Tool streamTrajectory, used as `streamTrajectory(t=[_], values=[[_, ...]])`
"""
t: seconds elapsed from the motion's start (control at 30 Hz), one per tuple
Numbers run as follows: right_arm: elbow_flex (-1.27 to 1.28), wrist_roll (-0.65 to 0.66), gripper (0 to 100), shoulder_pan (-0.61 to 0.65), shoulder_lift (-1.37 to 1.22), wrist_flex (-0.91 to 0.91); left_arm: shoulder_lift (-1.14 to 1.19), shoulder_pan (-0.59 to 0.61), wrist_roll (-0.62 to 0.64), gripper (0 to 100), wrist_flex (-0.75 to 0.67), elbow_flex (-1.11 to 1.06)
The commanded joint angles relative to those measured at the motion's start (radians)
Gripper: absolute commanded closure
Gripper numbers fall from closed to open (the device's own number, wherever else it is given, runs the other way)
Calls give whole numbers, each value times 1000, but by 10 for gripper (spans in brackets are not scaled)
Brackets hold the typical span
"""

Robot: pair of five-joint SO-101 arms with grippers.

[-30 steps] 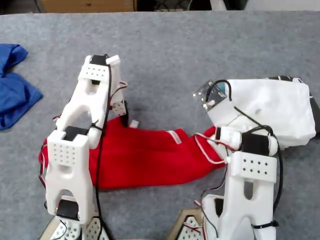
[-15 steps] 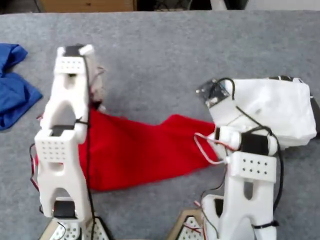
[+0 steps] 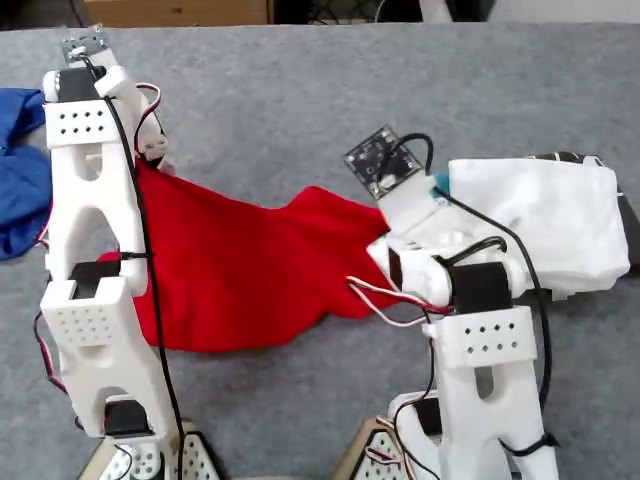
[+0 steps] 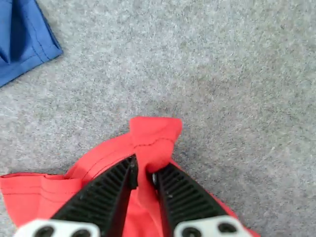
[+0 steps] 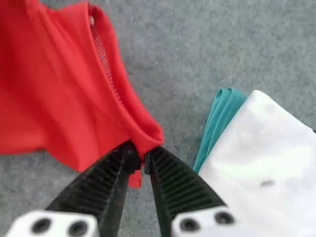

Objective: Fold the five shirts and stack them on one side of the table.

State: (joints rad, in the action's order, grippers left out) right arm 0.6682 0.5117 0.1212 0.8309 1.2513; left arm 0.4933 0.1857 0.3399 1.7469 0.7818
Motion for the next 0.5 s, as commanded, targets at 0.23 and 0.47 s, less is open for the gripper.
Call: streamTrajectory(t=[0.23, 0.47], values=[[-231, -157, 986, -75, 19, -18, -164, 16, -52, 966, 14, 45], [-286, -176, 986, -86, 18, -20, -227, 16, -86, 939, 14, -22]])
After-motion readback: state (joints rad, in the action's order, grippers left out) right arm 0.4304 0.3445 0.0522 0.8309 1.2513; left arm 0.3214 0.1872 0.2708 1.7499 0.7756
